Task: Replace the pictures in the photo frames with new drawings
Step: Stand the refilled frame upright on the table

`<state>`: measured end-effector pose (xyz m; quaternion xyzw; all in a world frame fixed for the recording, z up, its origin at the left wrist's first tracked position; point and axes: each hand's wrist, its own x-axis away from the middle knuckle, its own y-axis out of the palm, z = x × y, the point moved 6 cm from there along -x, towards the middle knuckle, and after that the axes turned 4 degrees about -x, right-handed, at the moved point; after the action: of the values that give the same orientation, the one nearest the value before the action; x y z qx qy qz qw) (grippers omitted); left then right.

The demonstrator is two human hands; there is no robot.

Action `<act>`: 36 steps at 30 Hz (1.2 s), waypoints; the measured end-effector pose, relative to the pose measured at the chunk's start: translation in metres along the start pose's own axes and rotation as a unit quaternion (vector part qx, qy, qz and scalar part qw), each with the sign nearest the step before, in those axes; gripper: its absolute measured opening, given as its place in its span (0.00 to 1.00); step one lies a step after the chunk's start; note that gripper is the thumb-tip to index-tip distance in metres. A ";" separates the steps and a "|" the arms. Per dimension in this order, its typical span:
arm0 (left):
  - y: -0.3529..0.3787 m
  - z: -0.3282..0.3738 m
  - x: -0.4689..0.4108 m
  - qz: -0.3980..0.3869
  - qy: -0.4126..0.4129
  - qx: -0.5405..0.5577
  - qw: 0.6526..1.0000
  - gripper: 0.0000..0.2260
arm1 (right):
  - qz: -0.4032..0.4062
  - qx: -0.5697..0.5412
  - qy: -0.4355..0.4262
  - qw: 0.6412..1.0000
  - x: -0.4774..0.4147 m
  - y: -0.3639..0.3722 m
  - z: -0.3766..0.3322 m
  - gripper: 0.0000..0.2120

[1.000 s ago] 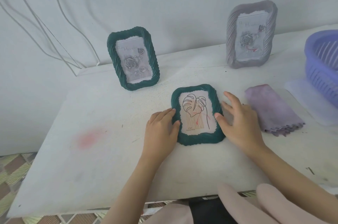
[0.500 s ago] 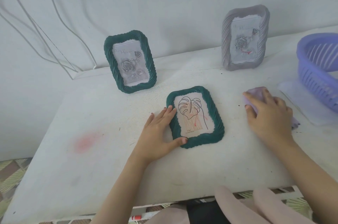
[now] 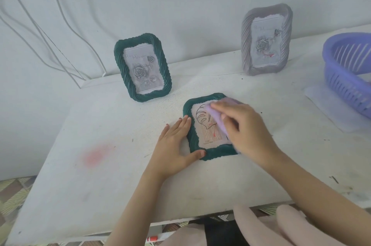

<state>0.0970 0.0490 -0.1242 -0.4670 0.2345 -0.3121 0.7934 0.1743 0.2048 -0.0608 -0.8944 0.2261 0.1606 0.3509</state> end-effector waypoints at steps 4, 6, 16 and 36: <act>0.000 0.000 0.000 0.009 -0.006 0.003 1.000 0.44 | -0.044 0.112 0.010 0.993 0.015 0.021 0.020 0.15; 0.000 -0.001 0.000 0.009 -0.008 0.004 1.000 0.44 | -0.044 0.148 0.010 0.988 0.020 0.019 0.025 0.15; 0.000 -0.002 -0.001 0.012 -0.007 0.005 1.000 0.44 | -0.209 0.211 0.029 0.954 0.028 0.030 0.032 0.39; -0.003 0.000 -0.001 0.003 -0.004 0.006 1.000 0.45 | 0.119 -0.529 0.419 0.729 0.001 -0.021 0.063 0.14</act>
<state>0.0953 0.0490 -0.1212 -0.4632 0.2304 -0.3094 0.7979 0.1781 0.2623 -0.0933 -0.8775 0.3332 -0.0967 -0.3310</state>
